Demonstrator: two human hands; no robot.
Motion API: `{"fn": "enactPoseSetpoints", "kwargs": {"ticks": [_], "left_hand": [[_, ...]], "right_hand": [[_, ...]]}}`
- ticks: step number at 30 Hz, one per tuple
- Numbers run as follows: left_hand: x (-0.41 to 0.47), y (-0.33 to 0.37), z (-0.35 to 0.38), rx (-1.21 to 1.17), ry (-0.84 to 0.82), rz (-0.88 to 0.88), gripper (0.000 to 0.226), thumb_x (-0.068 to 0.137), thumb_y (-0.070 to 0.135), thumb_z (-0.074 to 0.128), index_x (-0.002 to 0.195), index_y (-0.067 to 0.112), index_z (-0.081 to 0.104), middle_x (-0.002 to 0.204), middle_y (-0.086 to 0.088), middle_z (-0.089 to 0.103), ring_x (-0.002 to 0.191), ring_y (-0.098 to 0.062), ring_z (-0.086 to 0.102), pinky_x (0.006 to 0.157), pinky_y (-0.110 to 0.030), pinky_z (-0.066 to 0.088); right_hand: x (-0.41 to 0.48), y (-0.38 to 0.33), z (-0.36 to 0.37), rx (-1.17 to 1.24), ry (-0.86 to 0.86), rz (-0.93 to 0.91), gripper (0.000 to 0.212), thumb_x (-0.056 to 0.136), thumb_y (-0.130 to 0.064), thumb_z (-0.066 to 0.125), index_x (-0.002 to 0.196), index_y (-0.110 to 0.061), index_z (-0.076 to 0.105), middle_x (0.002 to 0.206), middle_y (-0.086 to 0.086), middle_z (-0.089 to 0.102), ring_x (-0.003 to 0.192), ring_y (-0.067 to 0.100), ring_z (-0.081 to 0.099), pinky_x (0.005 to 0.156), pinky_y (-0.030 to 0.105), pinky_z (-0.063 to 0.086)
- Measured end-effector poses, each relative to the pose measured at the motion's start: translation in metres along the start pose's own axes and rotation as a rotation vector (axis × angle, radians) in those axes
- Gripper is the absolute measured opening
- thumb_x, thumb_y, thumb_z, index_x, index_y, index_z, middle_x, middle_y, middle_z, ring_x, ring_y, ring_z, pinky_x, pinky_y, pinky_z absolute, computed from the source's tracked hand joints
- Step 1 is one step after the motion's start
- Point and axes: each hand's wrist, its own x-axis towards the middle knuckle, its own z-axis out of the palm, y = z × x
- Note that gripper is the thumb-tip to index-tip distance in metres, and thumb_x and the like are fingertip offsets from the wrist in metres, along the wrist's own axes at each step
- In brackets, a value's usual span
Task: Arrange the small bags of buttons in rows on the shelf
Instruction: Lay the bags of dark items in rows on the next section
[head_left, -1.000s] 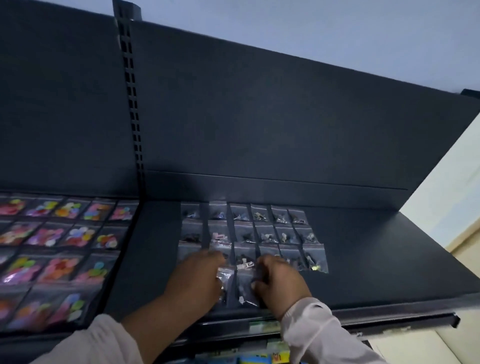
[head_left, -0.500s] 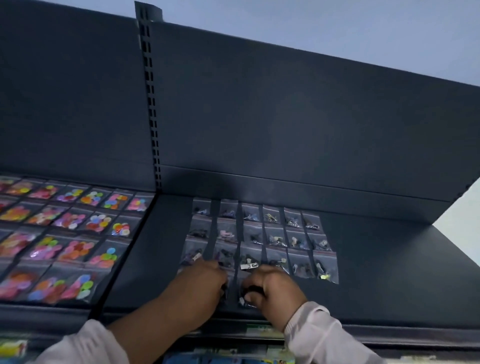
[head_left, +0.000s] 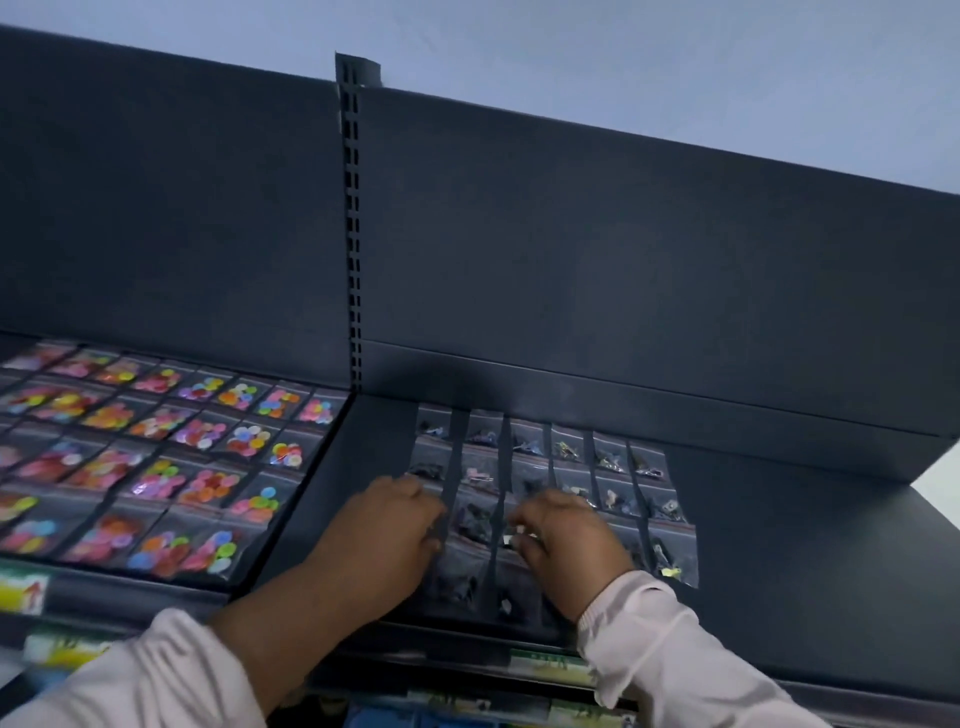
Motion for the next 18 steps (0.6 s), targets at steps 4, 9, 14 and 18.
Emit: {"fn": "enactPoseSetpoints", "kwargs": {"ticks": [4,9,14,18], "left_hand": [[-0.011,-0.023,-0.023,0.039,0.12,-0.017,0.027,0.087,0.028,0.059,0.112,0.018,0.065,0.11,-0.002,0.059,0.106,-0.023,0.052,0.088,-0.034,0.046],[-0.038,-0.062,-0.062,0.14,0.197,-0.109,0.031,0.079,0.035,0.06,0.103,0.017,0.067,0.1,-0.005,0.063,0.095,-0.028,0.059,0.081,-0.039,0.051],[-0.082,-0.113,-0.108,0.21,0.225,-0.258,0.036,0.072,0.034,0.049,0.096,0.016,0.068,0.094,-0.006,0.063,0.089,-0.03,0.061,0.075,-0.036,0.053],[-0.131,-0.163,-0.146,0.238,0.244,-0.347,0.03,0.084,0.034,0.055,0.11,0.019,0.061,0.103,-0.005,0.057,0.104,-0.028,0.053,0.085,-0.034,0.046]], "right_hand": [[0.018,-0.021,-0.009,-0.063,0.055,-0.052,0.027,0.088,-0.024,0.052,0.114,-0.024,0.059,0.119,-0.002,0.056,0.113,0.023,0.049,0.099,0.032,0.04],[0.044,-0.076,-0.02,-0.096,0.104,-0.19,0.028,0.088,-0.027,0.053,0.115,-0.021,0.06,0.119,-0.001,0.057,0.114,0.023,0.049,0.099,0.033,0.04],[0.073,-0.156,-0.021,-0.084,0.088,-0.302,0.033,0.092,-0.03,0.05,0.124,-0.023,0.055,0.128,-0.002,0.052,0.118,0.023,0.045,0.102,0.031,0.036],[0.094,-0.234,-0.009,-0.085,0.069,-0.334,0.031,0.093,-0.032,0.048,0.122,-0.024,0.053,0.126,-0.003,0.05,0.113,0.023,0.045,0.097,0.034,0.039]]}}
